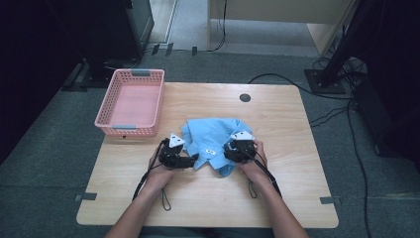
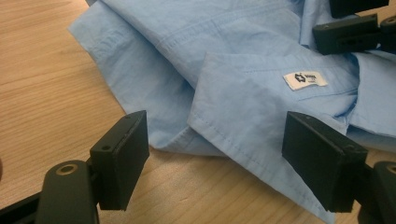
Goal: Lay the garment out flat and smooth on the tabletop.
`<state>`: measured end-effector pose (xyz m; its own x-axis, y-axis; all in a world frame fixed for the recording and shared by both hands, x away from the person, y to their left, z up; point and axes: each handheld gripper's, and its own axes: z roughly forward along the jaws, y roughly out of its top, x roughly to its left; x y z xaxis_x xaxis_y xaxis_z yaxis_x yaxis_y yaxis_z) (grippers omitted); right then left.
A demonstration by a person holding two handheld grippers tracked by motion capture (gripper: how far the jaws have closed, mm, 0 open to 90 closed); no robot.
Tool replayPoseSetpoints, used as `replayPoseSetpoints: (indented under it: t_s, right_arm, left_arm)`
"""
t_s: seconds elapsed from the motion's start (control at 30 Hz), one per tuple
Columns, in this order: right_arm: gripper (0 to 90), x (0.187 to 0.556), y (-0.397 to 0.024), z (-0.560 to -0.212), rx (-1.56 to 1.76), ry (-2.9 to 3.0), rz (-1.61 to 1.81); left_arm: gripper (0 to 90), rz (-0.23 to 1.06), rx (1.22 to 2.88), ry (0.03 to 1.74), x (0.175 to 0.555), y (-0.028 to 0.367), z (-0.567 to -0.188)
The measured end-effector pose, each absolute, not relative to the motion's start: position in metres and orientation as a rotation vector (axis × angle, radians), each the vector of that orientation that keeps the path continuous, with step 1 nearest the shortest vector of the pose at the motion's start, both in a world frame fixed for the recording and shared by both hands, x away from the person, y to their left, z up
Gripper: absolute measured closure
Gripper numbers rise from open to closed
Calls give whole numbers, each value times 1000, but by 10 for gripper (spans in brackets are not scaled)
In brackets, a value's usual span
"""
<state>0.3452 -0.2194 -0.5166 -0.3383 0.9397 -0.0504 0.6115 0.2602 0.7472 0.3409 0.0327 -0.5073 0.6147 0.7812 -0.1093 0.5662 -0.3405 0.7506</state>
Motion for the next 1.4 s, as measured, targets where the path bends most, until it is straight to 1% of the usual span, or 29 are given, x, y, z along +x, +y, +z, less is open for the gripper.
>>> replayPoseSetpoints:
  t_s: [0.33,0.53,0.63,0.73,0.83,0.93,1.03,1.13,1.17,1.2,1.23,1.33,1.4]
  right_arm:
    - [390,334,-228,-514,1324,2211,925]
    - [391,333,-230,-510,1301,2280,893]
    - [403,332,-234,-501,1291,2309,900]
    - [411,330,-240,-485,1337,2234,1017]
    - [401,326,-234,-475,1332,2153,1058]
    - [377,323,-215,-481,1285,2114,962]
    - [341,328,-201,-495,1331,2056,843]
    - [349,333,-196,-506,1374,2010,783]
    - [370,333,-196,-508,1374,2005,767]
    - [435,334,-196,-508,1365,2003,756]
    - [526,334,-197,-508,1349,2006,744]
    - [759,334,-204,-506,1349,1996,729]
    - [859,336,-210,-505,1364,1998,740]
  left_arm:
    - [235,326,2056,1028,338,32,-506]
    - [237,310,2095,993,336,27,-510]
    - [244,303,2108,984,335,25,-511]
    - [245,293,2120,975,335,23,-513]
    - [244,294,2131,968,334,21,-515]
    - [245,300,2141,959,333,20,-515]
    - [245,311,2145,953,332,20,-515]
    - [245,328,2151,948,331,19,-516]
    - [245,330,2148,948,331,19,-516]
    - [245,329,2150,947,331,19,-516]
    - [245,328,2150,945,331,19,-516]
    - [246,323,2145,940,331,20,-516]
    - [246,322,2141,941,331,20,-516]
